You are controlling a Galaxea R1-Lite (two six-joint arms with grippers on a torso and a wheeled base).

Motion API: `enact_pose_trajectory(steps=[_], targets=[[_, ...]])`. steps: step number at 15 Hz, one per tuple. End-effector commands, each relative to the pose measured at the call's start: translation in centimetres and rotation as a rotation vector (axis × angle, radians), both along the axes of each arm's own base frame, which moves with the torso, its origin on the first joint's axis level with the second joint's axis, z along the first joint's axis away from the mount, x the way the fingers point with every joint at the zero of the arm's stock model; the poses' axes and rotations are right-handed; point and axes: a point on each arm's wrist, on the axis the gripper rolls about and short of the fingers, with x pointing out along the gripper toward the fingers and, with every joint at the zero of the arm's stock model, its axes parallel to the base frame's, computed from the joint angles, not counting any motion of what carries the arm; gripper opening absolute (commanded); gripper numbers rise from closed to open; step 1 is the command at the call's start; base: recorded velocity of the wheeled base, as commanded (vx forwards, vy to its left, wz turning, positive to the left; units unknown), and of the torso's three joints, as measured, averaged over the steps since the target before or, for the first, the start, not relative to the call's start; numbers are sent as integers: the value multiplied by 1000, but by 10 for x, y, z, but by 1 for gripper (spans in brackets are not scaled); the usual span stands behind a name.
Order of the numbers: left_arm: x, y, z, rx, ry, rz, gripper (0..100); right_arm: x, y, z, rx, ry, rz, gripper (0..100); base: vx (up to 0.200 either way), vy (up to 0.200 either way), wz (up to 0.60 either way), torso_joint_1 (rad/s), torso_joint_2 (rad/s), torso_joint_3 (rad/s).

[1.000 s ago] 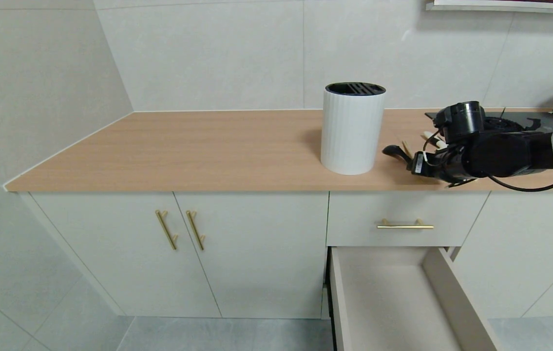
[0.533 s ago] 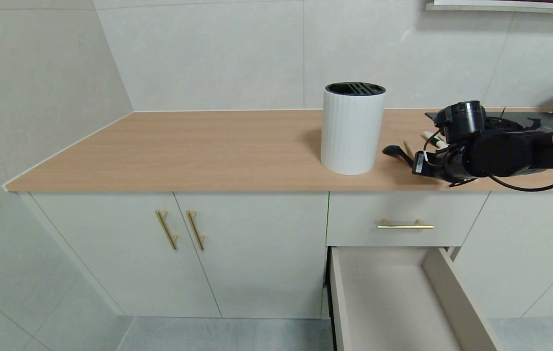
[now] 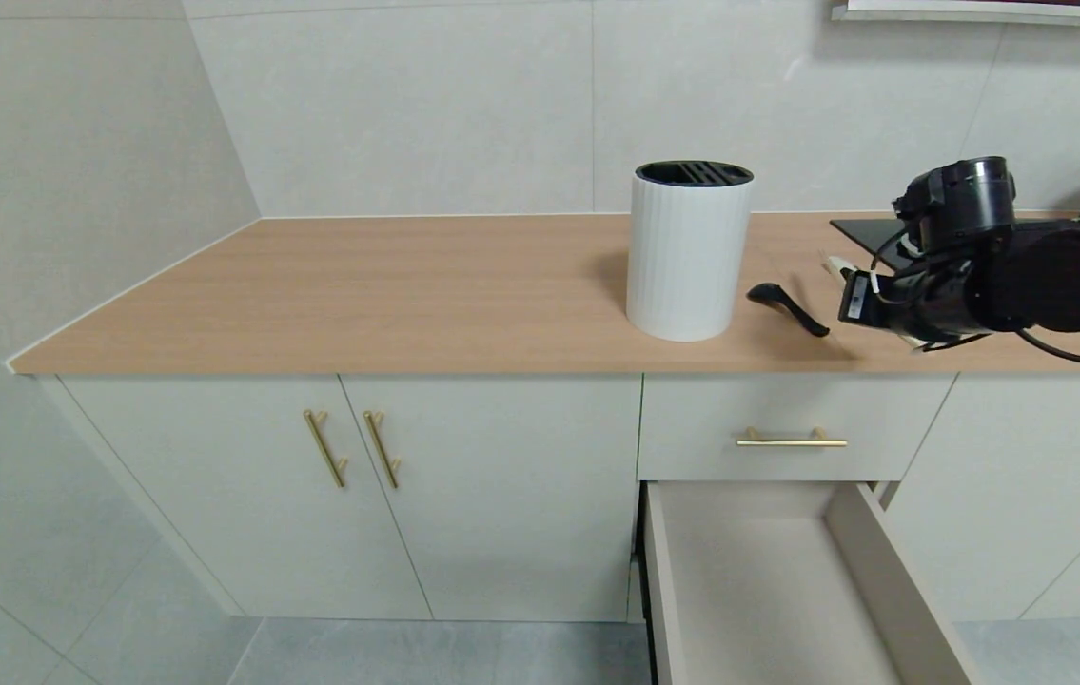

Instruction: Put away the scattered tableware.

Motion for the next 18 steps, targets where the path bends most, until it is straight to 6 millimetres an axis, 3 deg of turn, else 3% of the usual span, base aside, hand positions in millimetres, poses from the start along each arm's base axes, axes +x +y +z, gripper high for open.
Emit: enact_pose_trajectory(steps=[1, 4, 7, 10, 14, 18], targets=[[0, 0, 0, 0, 0, 0, 100, -49, -6, 25, 11, -38, 21, 0, 0, 0, 0, 0, 0, 0], [0, 0, 0, 0, 0, 0, 100, -119, -15, 26, 41, -17, 122, 0, 0, 0, 0, 0, 0, 0], [0, 0, 0, 0, 0, 2, 100, -166, -24, 9, 13, 42, 216, 0, 0, 0, 0, 0, 0, 0], [0, 0, 0, 0, 0, 0, 100, -210, -29, -7, -22, 56, 471, 0, 0, 0, 0, 0, 0, 0], [0, 0, 0, 0, 0, 0, 100, -222, -7, -33, -87, 279, 677, 0, 0, 0, 0, 0, 0, 0], [0, 0, 0, 0, 0, 0, 100, -194, 12, -76, -162, 559, 658, 0, 0, 0, 0, 0, 0, 0]])
